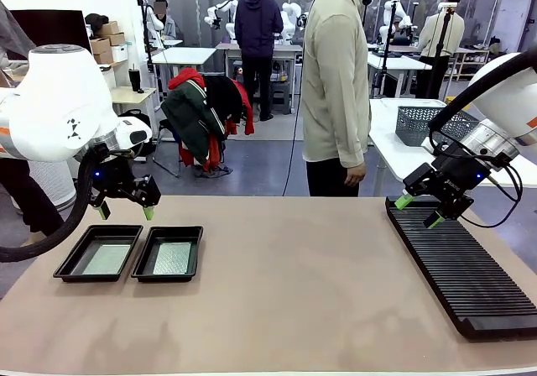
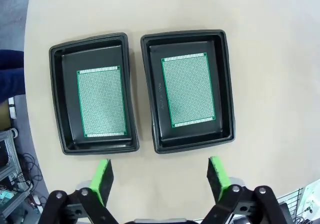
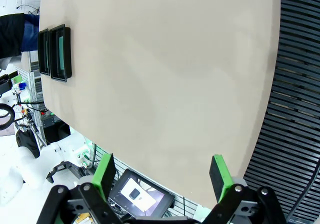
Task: Inspect and transfer BCBs to ESD trays.
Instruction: Pick up the ESD tray and place it on the left side of the table.
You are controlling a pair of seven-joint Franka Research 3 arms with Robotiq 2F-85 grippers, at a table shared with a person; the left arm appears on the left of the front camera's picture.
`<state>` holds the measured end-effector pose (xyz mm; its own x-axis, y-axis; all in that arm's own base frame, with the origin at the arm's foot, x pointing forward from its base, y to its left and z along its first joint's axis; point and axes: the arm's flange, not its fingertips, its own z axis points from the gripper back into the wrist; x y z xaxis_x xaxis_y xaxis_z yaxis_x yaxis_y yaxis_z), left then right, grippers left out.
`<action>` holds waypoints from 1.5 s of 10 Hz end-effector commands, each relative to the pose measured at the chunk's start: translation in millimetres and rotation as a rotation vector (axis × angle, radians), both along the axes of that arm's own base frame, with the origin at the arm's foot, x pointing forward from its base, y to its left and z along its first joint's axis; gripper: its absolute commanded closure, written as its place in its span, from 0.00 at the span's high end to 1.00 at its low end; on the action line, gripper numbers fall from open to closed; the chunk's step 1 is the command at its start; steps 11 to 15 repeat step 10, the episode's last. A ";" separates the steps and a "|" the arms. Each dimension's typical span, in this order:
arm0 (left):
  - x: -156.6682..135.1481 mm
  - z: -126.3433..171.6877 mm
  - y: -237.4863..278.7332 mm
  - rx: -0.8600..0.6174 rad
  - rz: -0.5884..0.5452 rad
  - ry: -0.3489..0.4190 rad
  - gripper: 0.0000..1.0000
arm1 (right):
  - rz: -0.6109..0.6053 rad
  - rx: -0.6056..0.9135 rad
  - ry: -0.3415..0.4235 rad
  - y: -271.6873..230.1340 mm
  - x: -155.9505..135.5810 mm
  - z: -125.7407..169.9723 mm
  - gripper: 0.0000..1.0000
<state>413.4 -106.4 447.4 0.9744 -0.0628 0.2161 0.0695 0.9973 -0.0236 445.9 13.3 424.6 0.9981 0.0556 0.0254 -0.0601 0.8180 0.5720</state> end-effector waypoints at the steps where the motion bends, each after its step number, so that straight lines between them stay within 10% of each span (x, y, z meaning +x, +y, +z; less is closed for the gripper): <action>1: -0.3 -2.7 0.7 -0.010 0.005 -0.008 1.00 | -0.020 -0.001 0.001 1.6 0.4 -0.6 1.00; 15: -0.3 -2.7 0.7 -0.010 0.005 -0.008 1.00 | -0.020 -0.001 0.001 1.6 0.4 -0.6 1.00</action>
